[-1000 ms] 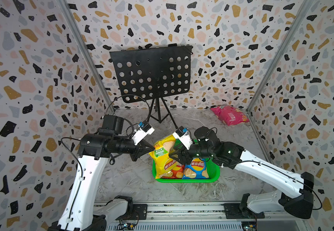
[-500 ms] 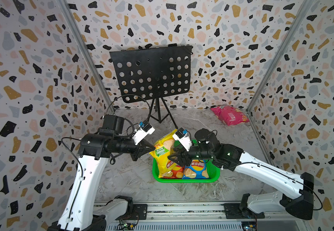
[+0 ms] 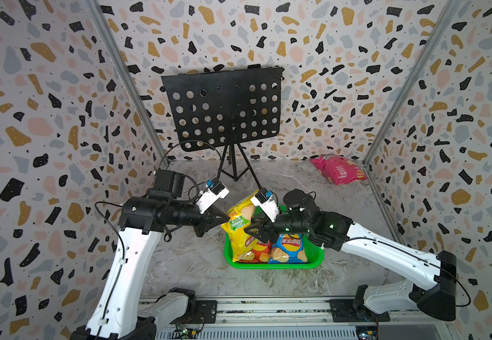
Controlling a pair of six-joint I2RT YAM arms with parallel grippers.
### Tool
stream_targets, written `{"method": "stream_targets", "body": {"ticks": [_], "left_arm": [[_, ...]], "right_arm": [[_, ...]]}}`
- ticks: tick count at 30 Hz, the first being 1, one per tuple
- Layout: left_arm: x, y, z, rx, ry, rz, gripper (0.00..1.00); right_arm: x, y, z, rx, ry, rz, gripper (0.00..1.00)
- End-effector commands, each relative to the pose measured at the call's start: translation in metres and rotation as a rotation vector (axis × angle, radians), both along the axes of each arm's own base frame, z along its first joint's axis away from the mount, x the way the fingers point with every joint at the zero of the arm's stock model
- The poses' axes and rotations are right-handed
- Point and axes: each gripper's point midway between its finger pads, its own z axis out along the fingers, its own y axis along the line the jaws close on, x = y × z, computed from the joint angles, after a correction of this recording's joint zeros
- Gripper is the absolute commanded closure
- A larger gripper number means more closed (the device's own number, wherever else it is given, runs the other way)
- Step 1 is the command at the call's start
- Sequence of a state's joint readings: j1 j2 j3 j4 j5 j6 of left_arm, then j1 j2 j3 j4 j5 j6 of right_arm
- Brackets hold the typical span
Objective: Put the potato chips into the basket
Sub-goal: Pick up the potato chip from the center of the board.
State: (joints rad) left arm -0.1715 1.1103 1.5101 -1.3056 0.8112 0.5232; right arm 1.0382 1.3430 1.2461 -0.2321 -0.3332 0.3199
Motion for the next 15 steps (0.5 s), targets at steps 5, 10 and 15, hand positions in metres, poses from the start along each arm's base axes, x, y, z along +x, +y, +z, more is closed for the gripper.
{"method": "stream_targets", "body": {"ticks": [5,10,15], "left_arm": [[-0.004,-0.006,0.014,-0.053,-0.055,-0.031,1.0],[-0.005,-0.006,0.014,-0.051,-0.061,-0.031,1.0],[0.0,-0.003,0.01,-0.029,-0.074,-0.009,1.0]], "right_arm": [[-0.003,0.003,0.001,0.033,0.008,0.01,0.76],[0.002,-0.001,0.001,0.027,-0.005,-0.03,1.0],[0.004,-0.01,0.007,0.031,-0.022,-0.066,1.0]]}}
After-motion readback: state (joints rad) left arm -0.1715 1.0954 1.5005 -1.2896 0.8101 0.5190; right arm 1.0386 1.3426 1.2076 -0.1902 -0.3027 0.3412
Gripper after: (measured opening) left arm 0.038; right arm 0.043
